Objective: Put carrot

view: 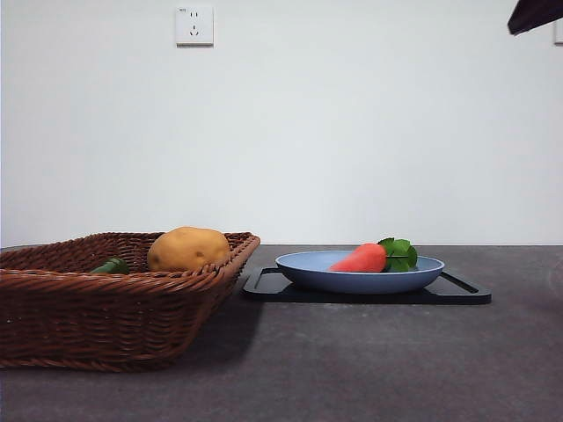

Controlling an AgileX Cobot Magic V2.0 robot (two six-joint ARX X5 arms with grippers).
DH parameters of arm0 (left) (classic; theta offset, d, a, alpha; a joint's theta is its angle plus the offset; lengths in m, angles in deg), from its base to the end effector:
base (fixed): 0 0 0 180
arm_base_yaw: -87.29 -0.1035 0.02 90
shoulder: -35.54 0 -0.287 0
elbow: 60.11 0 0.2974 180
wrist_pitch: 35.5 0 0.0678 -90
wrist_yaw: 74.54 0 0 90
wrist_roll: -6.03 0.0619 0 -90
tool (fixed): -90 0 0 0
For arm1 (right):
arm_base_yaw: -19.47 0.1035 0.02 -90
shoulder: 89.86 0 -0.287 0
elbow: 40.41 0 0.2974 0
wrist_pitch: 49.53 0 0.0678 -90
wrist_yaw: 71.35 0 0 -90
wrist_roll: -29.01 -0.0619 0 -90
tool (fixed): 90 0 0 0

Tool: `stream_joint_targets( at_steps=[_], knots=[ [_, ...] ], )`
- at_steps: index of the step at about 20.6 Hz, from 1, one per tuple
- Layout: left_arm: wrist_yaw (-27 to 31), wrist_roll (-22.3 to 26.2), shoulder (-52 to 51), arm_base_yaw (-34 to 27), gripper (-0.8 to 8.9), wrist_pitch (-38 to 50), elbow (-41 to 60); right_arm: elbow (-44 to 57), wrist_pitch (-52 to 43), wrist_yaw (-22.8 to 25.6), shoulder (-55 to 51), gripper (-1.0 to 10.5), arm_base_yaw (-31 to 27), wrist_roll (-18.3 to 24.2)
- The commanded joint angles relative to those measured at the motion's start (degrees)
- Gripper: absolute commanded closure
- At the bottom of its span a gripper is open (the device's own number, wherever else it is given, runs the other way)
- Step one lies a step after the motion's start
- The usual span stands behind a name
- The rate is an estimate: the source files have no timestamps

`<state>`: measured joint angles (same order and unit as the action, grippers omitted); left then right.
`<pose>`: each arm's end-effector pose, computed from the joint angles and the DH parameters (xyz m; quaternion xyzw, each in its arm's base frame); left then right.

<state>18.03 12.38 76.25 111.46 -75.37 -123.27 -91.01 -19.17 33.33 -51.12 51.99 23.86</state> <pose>0.1845 -0.0798 0.3655 0.0887 0.1368 -0.1931 0.9675 0.1841 0.0987 0.3037 -0.0205 0.1540 0.1463 0.9770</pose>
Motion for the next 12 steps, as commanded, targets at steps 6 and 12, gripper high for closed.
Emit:
stream_joint_targets(
  at_steps=[6,12],
  knots=[
    [0.0,-3.6,-16.6,0.2,8.07,1.2,14.9,7.1,-3.3,2.6,-9.1,9.4,1.6,-1.0],
    [0.2,-3.6,-15.8,0.2,8.05,0.9,14.9,7.1,-3.3,3.5,-9.1,9.4,1.6,-1.0]
  ],
)
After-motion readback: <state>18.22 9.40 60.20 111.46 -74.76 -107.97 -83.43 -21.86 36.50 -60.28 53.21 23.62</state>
